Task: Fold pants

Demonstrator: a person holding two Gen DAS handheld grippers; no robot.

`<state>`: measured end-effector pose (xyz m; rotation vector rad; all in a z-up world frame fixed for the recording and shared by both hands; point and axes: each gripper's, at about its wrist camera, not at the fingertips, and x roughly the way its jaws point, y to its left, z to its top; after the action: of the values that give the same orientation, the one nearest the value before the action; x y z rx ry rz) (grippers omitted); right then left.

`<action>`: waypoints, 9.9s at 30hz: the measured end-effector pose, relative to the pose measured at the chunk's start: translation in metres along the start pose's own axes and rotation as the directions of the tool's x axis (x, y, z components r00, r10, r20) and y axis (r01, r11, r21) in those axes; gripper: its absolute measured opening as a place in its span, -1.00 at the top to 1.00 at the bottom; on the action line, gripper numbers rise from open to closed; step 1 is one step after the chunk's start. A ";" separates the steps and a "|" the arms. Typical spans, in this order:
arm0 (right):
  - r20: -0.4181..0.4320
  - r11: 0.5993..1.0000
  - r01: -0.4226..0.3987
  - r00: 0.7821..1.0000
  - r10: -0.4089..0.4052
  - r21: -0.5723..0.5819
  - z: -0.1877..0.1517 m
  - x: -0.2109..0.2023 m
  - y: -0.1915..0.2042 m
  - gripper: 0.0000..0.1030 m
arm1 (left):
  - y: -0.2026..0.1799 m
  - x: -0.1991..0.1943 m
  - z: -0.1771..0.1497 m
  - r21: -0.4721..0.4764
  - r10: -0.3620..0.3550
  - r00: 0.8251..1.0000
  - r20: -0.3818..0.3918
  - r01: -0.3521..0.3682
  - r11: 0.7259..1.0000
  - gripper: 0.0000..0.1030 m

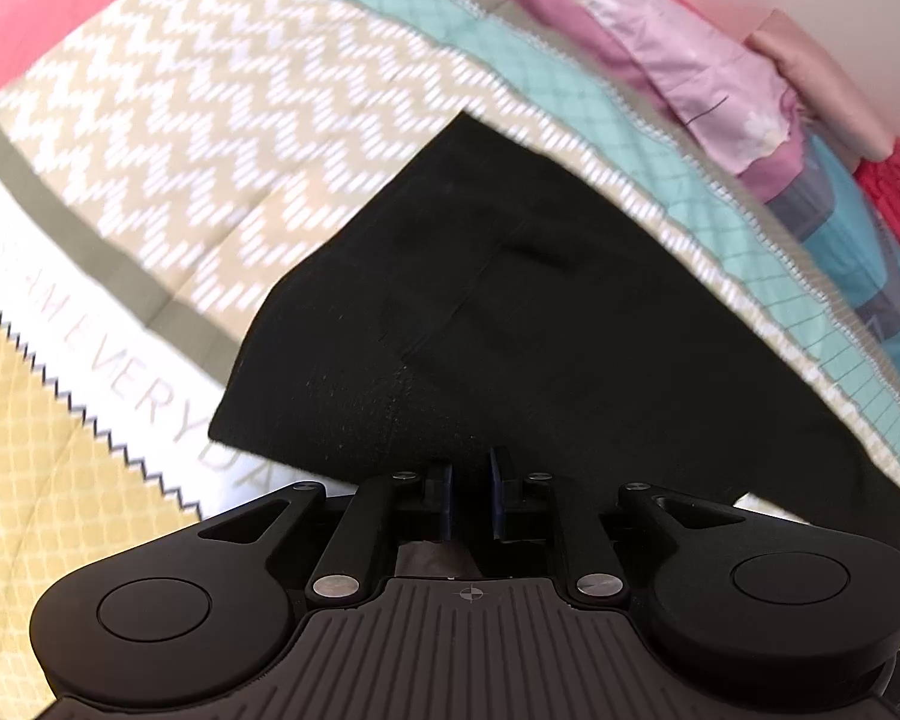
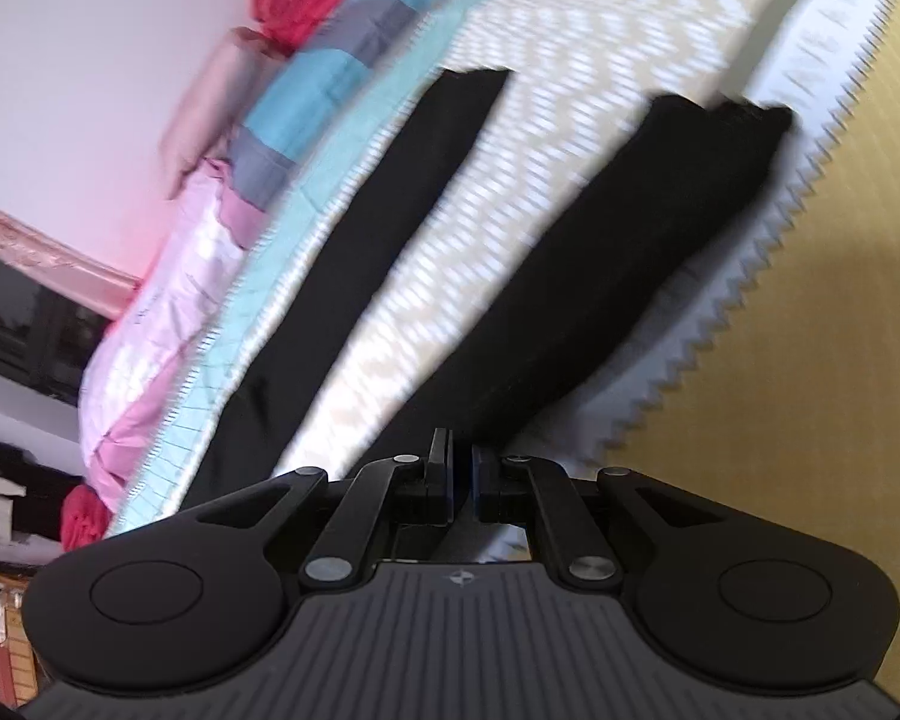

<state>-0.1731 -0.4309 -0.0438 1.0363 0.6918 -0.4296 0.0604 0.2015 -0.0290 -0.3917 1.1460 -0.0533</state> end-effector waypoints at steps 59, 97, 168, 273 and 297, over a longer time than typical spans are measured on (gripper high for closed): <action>0.372 0.874 0.291 0.918 -0.139 -0.390 0.153 0.106 0.043 -0.63 | -0.168 0.079 0.054 0.336 0.072 0.992 -0.106 -0.032 0.941 -1.00; 0.329 0.787 0.302 0.935 -0.133 -0.538 0.099 0.122 0.094 -0.36 | -0.172 0.079 0.021 0.435 0.134 0.989 -0.063 -0.093 0.896 -1.00; 0.020 0.727 -0.052 0.996 0.089 -0.684 -0.094 0.196 0.264 -0.32 | -0.144 0.127 0.075 0.632 0.049 0.996 0.077 -0.087 0.770 -1.00; 0.389 0.996 0.066 0.920 -0.039 -0.055 0.149 0.169 0.046 0.30 | -0.196 0.116 0.061 0.560 0.071 0.992 0.108 -0.120 0.820 -1.00; 0.175 0.814 0.149 0.983 -0.060 -0.561 0.048 0.186 0.135 -0.19 | -0.222 0.136 0.028 0.620 0.150 0.983 0.103 -0.182 0.763 -1.00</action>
<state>0.0595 -0.4126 -0.0728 0.3872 0.6861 -0.3560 0.1777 -0.0302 -0.0651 0.3112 1.0415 -0.2648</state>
